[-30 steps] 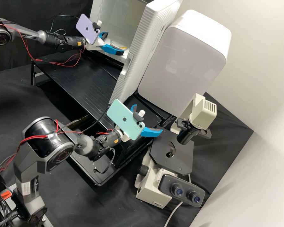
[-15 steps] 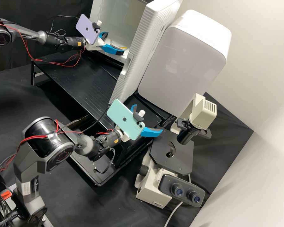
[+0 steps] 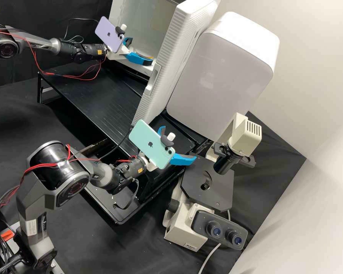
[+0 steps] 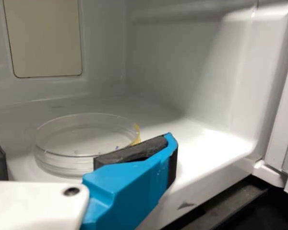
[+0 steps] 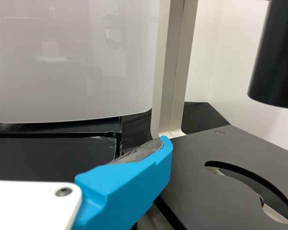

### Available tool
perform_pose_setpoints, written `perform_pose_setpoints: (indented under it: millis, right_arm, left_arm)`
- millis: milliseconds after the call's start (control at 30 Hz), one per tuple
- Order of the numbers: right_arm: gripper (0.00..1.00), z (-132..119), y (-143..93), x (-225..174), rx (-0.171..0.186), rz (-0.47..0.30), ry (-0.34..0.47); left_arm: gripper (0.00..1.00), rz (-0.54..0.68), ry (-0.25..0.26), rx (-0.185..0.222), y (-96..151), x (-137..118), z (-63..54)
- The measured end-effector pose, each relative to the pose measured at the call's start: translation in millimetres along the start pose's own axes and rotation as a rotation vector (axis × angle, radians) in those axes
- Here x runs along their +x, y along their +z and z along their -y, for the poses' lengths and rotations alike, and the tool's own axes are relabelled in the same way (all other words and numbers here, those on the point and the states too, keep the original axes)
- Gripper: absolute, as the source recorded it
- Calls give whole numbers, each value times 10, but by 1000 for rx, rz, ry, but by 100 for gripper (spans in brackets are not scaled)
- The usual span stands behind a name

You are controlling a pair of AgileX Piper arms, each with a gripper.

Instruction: Take the petri dish out of the incubator

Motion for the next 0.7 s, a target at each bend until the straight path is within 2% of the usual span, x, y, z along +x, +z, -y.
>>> perform_pose_setpoints:
  millis: [267, 333, 433, 700]
  right_arm:
    - [100, 0, 0, 0, 0, 0, 0]
    - [100, 0, 0, 0, 0, 0, 0]
    - [100, 0, 0, 0, 0, 0, 0]
    - [100, 0, 0, 0, 0, 0, 0]
  left_arm:
    - [100, -14, -5, -13, 3, 44, -63]
    - [100, -16, -9, 2, 6, 53, -35]
    - [100, -17, -2, -4, 28, 51, -15]
    - [100, 8, 66, -2, 60, 14, 107]
